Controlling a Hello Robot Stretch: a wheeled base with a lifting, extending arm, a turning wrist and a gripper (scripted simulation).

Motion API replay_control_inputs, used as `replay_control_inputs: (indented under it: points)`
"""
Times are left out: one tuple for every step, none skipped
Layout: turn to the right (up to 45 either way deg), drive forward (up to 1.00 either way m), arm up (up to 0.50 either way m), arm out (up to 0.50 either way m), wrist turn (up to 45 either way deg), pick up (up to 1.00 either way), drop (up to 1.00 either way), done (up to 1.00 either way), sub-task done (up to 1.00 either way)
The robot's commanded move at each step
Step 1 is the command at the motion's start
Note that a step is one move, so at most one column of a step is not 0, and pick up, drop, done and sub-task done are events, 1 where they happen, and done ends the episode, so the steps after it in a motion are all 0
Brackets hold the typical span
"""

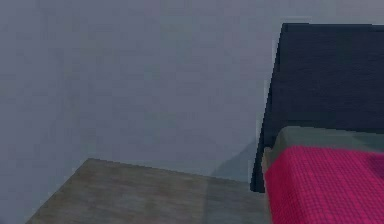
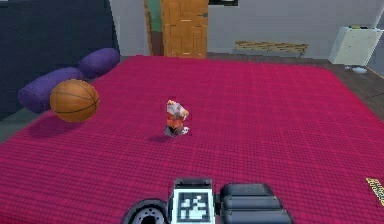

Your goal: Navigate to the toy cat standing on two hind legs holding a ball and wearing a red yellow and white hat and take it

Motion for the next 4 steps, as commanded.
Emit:
replay_control_inputs:
  points:
    - [0.0,0.0,0.0,0.5,0.0,0.0,0.0,0.0,0.0]
    - [0.0,0.0,0.0,0.0,45.0,0.0,0.0,0.0,0.0]
    - [0.0,0.0,0.0,0.0,45.0,0.0,0.0,0.0,0.0]
    - [0.0,0.0,0.0,0.0,45.0,0.0,0.0,0.0,0.0]
